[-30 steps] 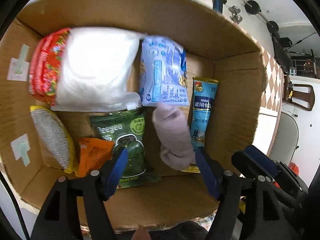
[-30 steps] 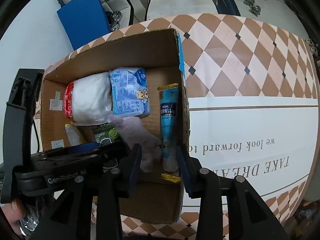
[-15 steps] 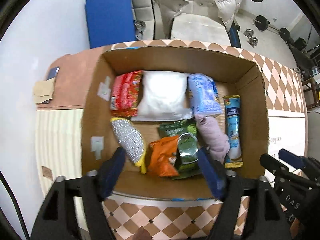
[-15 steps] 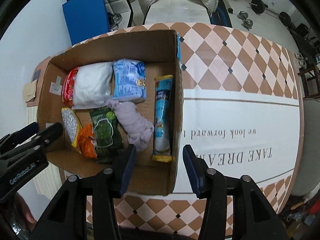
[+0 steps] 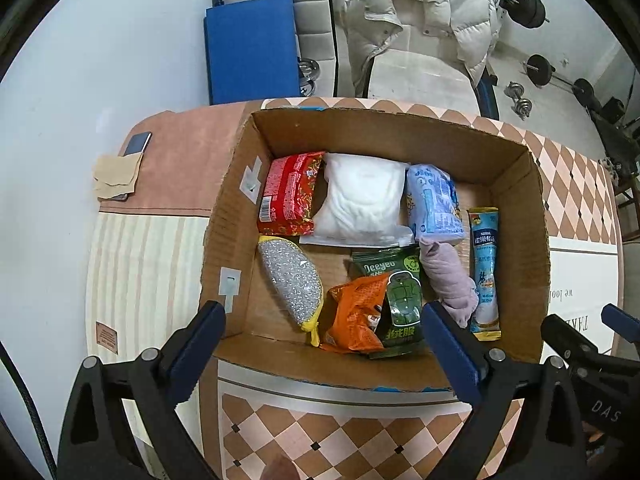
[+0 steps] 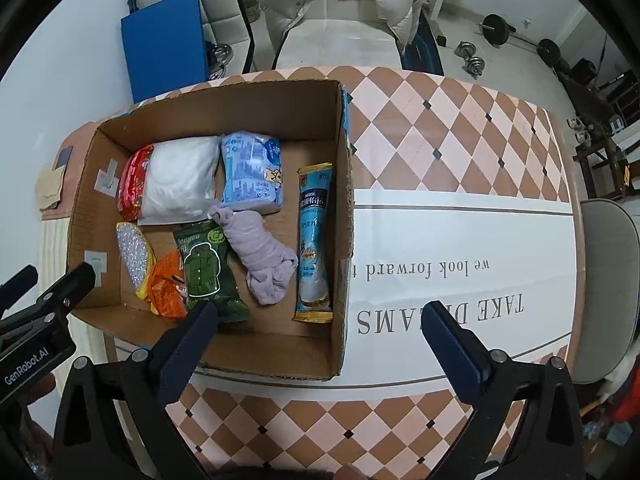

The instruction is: Organize soft objects

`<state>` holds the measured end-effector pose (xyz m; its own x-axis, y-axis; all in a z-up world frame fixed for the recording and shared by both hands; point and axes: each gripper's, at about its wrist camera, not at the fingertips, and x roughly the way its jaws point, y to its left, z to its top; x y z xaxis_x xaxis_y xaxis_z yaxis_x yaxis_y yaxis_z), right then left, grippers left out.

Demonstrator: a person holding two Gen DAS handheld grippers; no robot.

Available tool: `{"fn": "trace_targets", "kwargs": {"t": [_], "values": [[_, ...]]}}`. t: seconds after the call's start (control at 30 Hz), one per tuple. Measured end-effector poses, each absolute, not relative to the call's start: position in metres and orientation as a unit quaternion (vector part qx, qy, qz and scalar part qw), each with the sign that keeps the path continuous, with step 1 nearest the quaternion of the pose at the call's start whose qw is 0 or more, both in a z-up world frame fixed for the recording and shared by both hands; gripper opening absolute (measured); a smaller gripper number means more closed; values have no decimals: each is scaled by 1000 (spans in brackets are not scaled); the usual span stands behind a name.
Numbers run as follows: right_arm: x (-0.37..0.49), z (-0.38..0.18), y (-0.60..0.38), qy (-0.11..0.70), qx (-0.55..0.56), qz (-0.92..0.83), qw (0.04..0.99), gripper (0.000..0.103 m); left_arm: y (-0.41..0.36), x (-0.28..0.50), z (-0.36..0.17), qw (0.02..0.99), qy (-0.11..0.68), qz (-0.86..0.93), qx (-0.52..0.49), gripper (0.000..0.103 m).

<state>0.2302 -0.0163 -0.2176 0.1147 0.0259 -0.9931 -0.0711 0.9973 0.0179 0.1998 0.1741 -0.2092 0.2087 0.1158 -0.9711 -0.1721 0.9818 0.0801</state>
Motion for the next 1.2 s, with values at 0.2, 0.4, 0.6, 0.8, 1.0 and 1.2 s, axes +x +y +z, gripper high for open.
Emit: {"fn": "trace_targets", "kwargs": {"t": [0.2, 0.4, 0.6, 0.8, 1.0, 1.2], "values": [[219, -193, -22, 648, -14, 30, 761, 103, 170, 189, -187, 786, 613, 80, -25, 100], [182, -133, -35, 613, -4, 38, 789, 103, 158, 157, -133, 808, 585, 65, -18, 100], [141, -66, -49, 572, 1, 41, 819, 103, 149, 122, -75, 834, 549, 56, -16, 100], [111, -12, -51, 538, -2, 51, 841, 103, 146, 99, -37, 849, 526, 49, -24, 100], [86, 24, -47, 515, -11, 65, 855, 103, 148, 80, -9, 858, 511, 50, -32, 100], [72, 38, -42, 507, -23, 71, 859, 103, 147, 67, 6, 862, 503, 56, -29, 100]]}}
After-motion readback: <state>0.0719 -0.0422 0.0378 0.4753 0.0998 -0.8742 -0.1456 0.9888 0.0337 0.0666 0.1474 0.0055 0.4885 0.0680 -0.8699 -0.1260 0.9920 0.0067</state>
